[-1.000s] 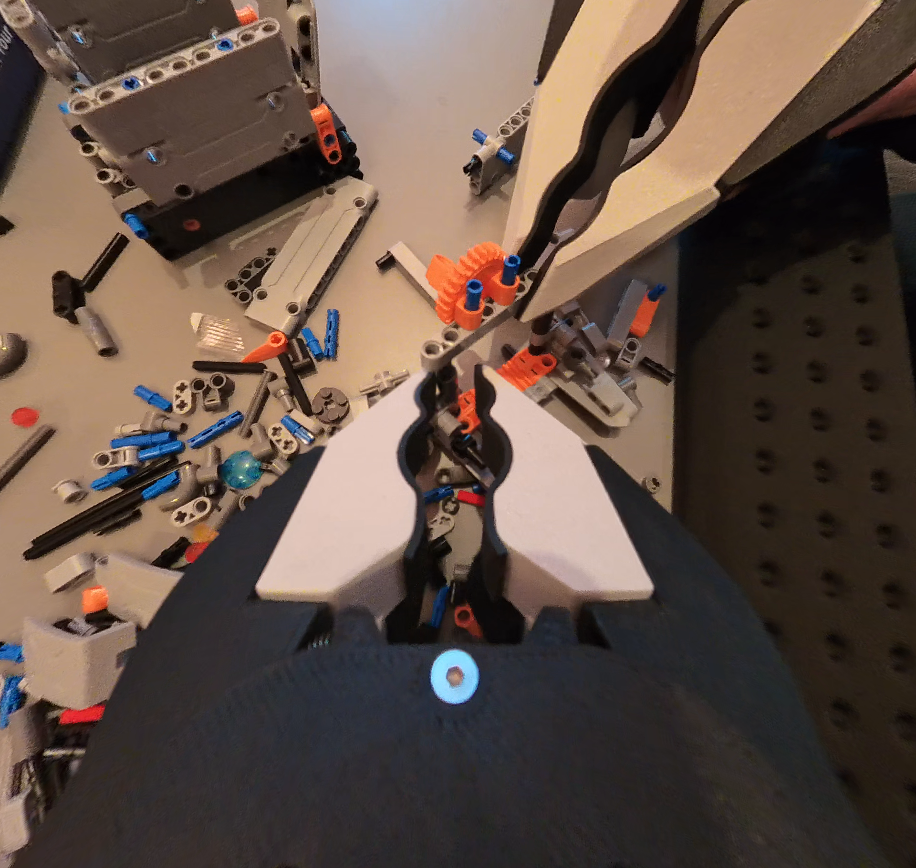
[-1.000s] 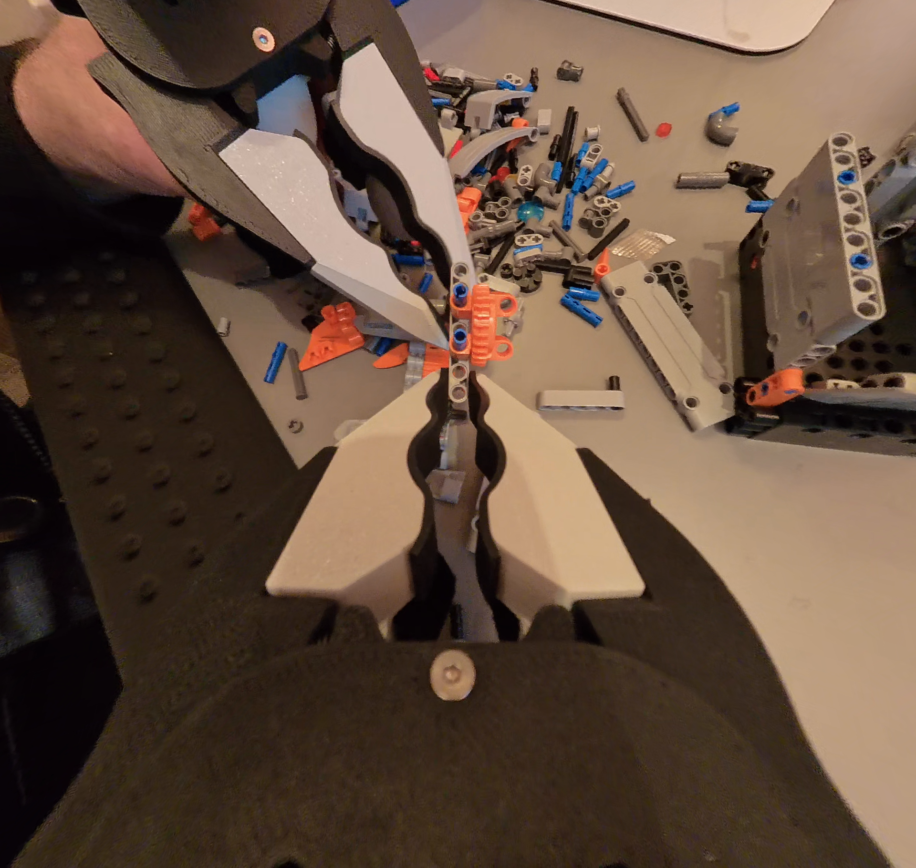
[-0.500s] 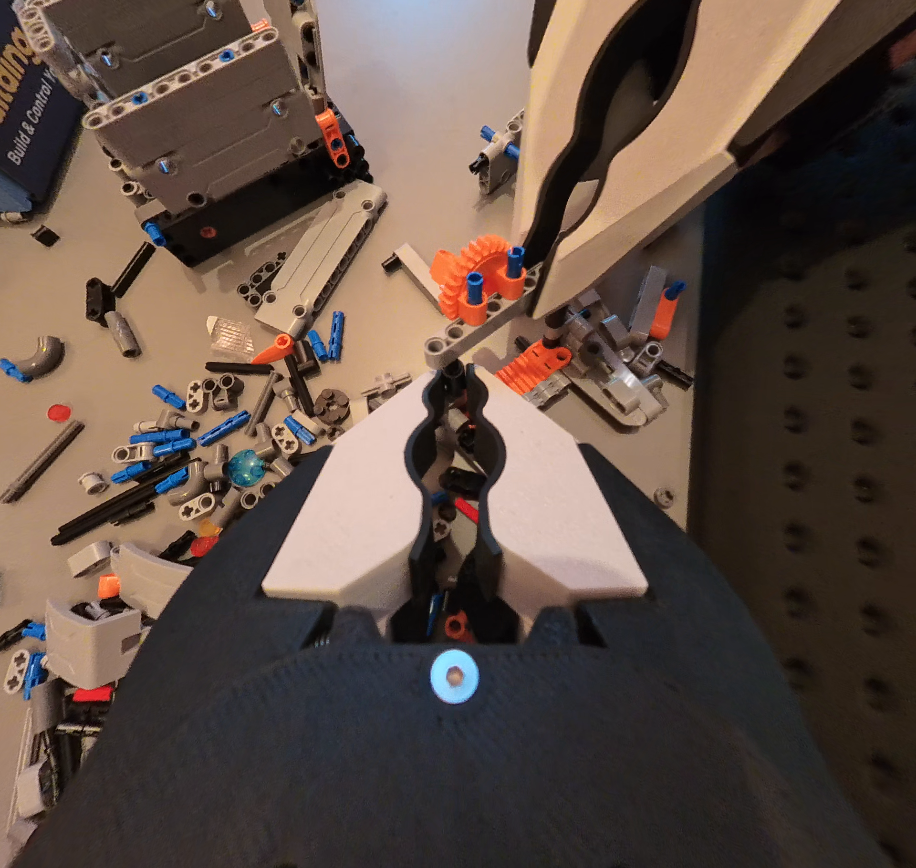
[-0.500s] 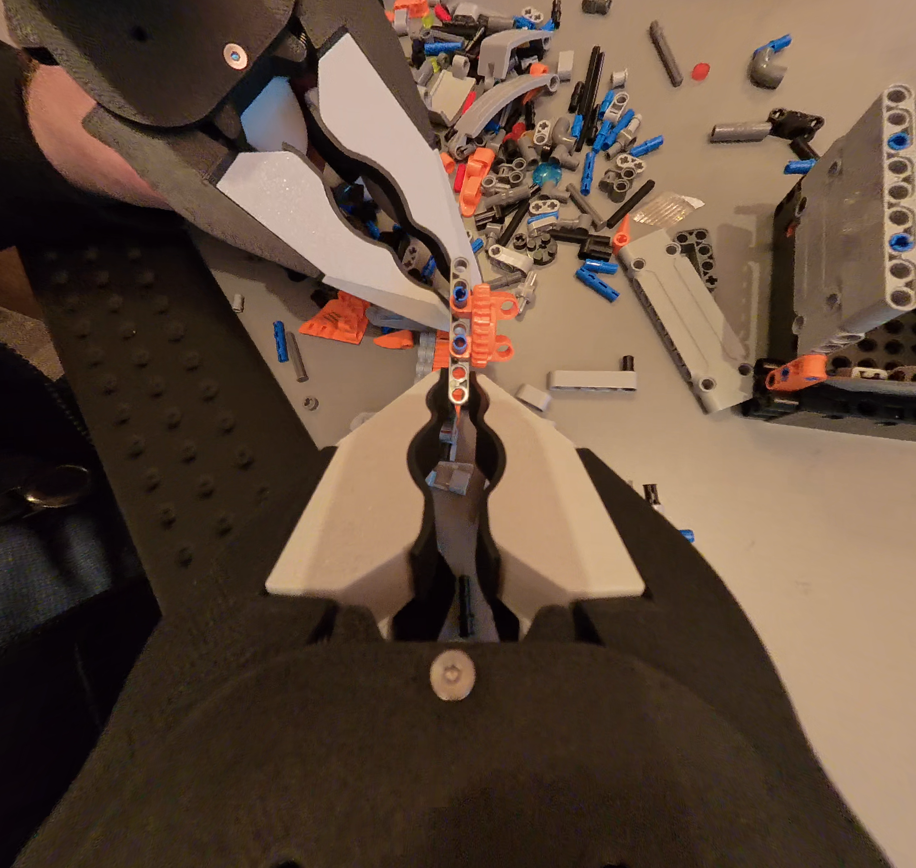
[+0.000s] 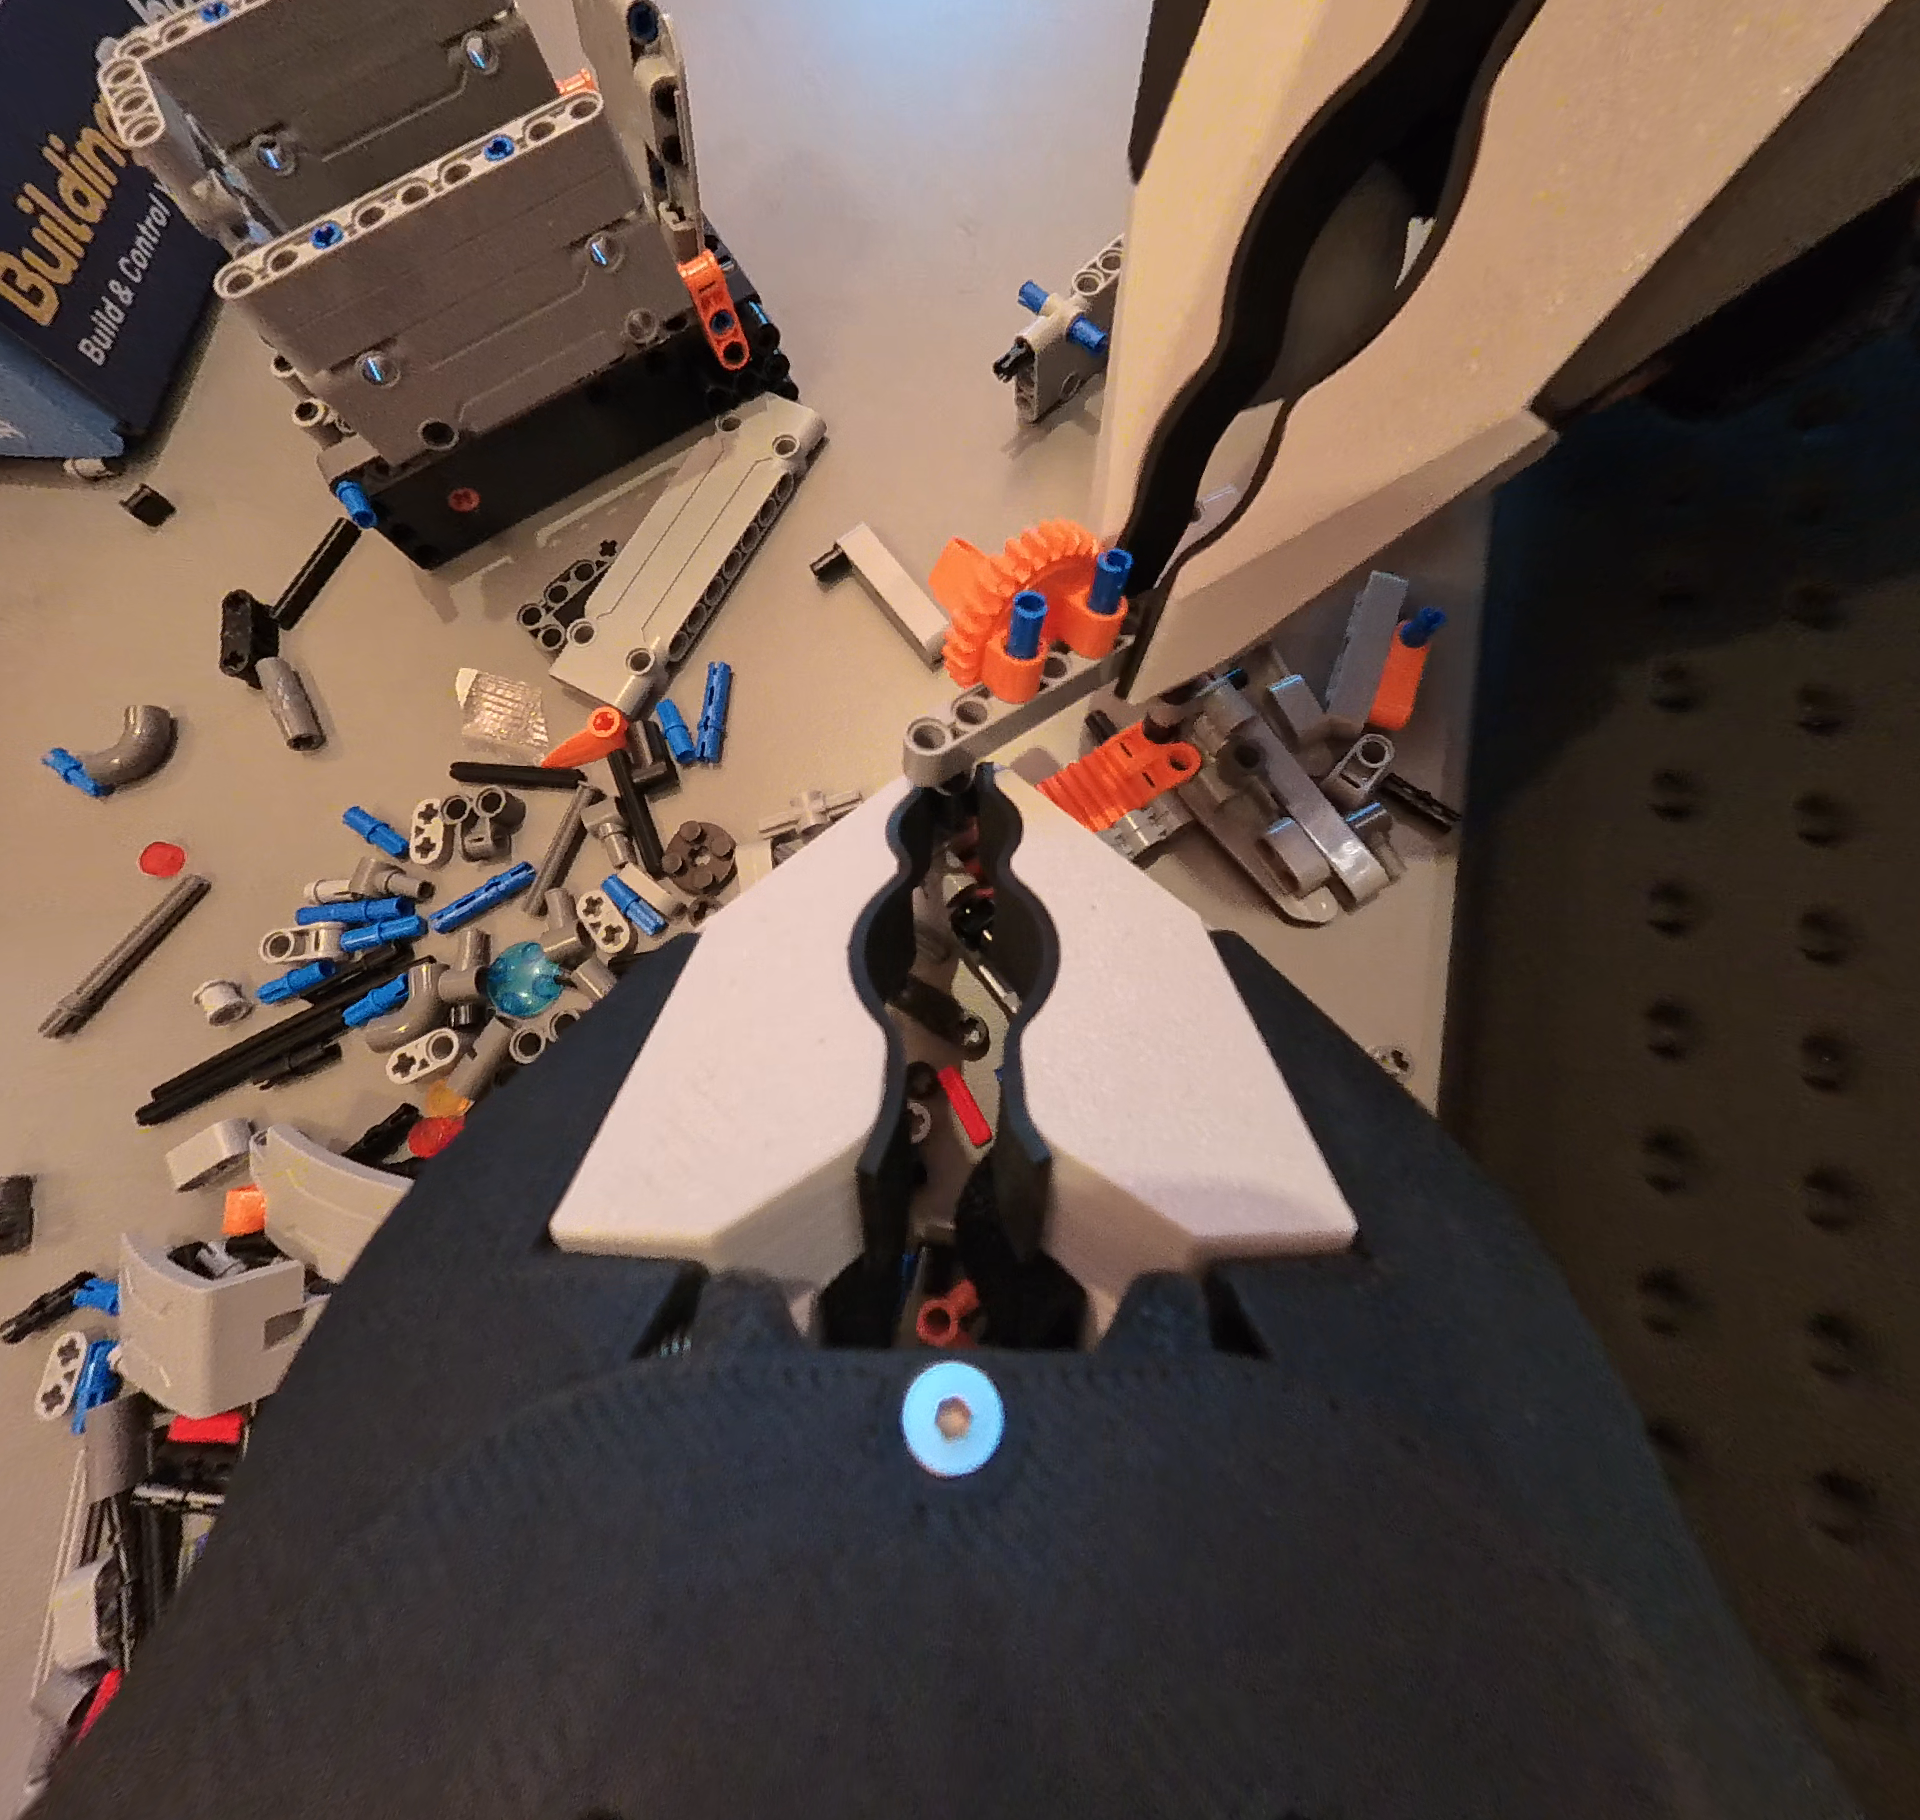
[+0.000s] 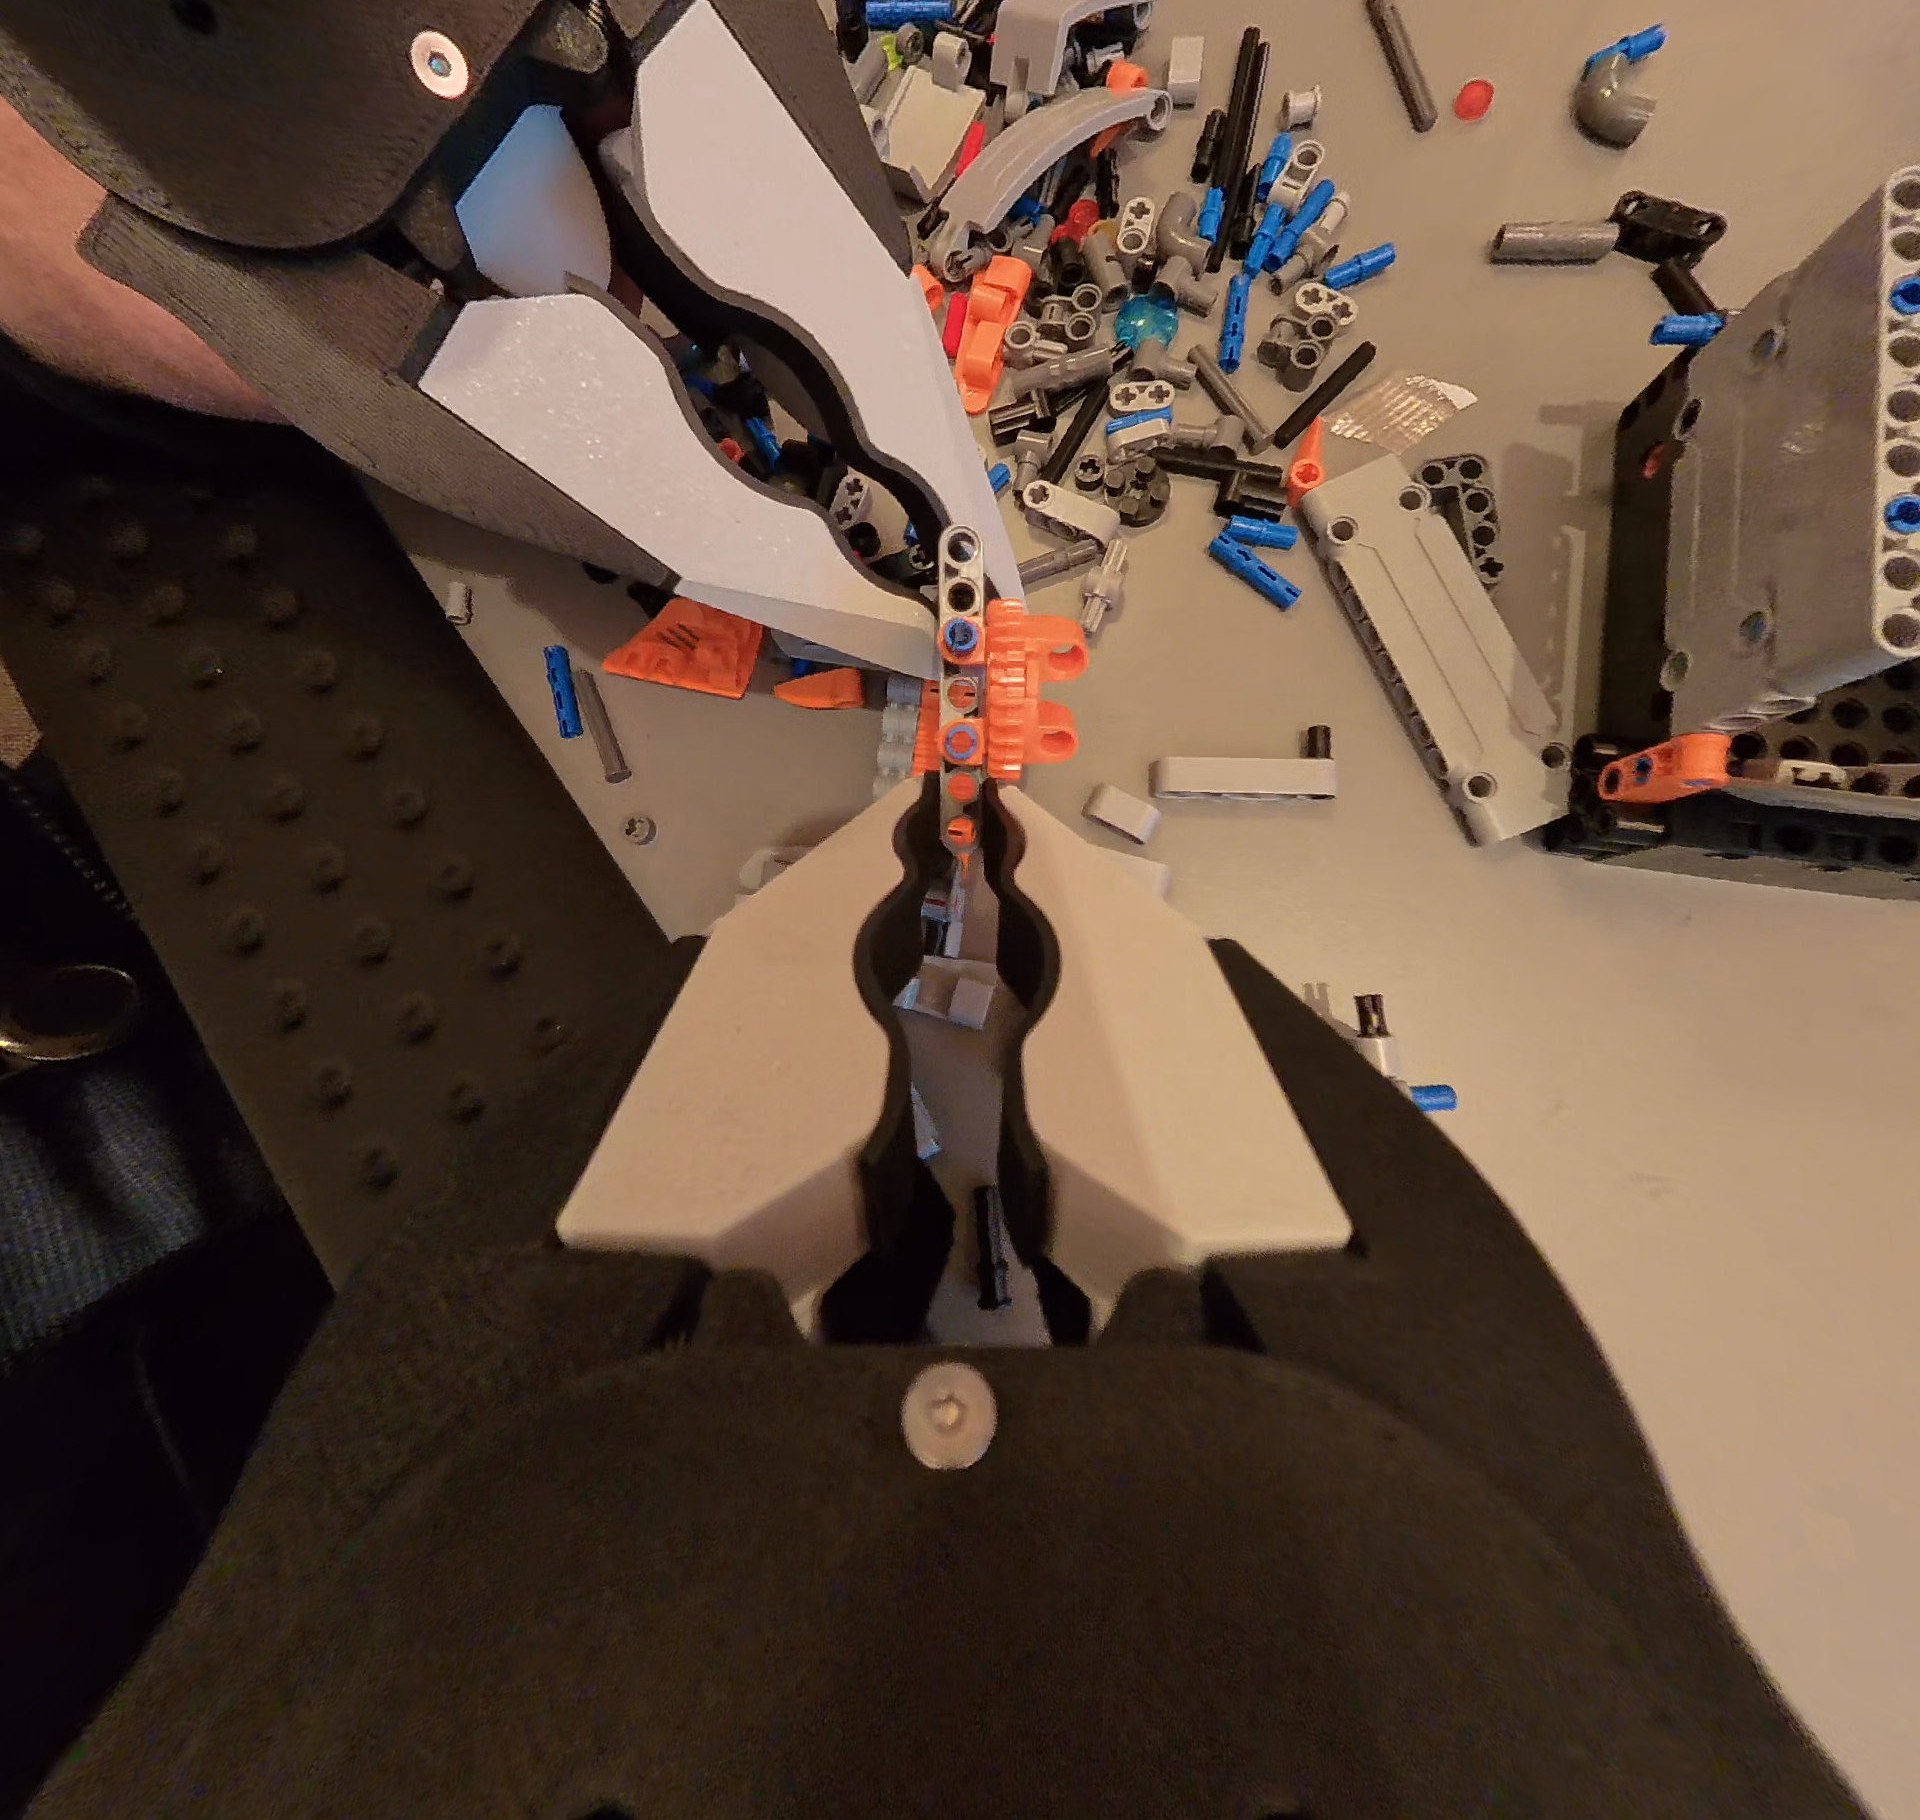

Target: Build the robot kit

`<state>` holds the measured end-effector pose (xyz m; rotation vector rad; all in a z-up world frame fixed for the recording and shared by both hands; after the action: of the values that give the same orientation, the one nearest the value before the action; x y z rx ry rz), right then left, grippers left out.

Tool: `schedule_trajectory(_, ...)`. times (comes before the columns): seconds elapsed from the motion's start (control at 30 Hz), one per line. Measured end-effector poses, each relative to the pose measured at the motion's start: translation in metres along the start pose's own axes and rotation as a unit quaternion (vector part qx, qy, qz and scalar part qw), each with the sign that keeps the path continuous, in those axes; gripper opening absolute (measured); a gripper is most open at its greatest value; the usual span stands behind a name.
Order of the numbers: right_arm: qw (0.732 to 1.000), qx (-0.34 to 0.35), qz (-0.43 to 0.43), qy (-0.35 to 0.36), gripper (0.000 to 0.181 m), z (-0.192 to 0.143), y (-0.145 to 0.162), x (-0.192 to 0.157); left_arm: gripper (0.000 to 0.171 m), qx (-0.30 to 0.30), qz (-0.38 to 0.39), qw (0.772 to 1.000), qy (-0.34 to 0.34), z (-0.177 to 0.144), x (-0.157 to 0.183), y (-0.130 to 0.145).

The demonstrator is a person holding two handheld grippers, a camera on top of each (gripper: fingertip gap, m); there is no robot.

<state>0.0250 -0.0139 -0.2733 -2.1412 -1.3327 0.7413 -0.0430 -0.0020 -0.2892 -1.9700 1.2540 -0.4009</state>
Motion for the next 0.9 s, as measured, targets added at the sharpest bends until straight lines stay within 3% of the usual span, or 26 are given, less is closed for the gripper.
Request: schedule_trajectory(0.9, 0.999, 0.018, 0.035, -0.015, 0.005, -0.0062, -0.0048, -0.0010, 0.005, -0.010, -0.005, 0.999, -0.037, 0.0010, -0.0035, -0.0032)
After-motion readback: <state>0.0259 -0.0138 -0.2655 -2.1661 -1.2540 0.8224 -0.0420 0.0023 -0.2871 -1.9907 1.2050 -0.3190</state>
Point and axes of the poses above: each gripper's, where its closed fingertips meet, z out along the fingers, y out of its underside, x = y × z across the jaws, the point moved 4 cm from there along -z, back along the fingers, and after that the axes turned 4 degrees about -y, right-handed, at the moved point
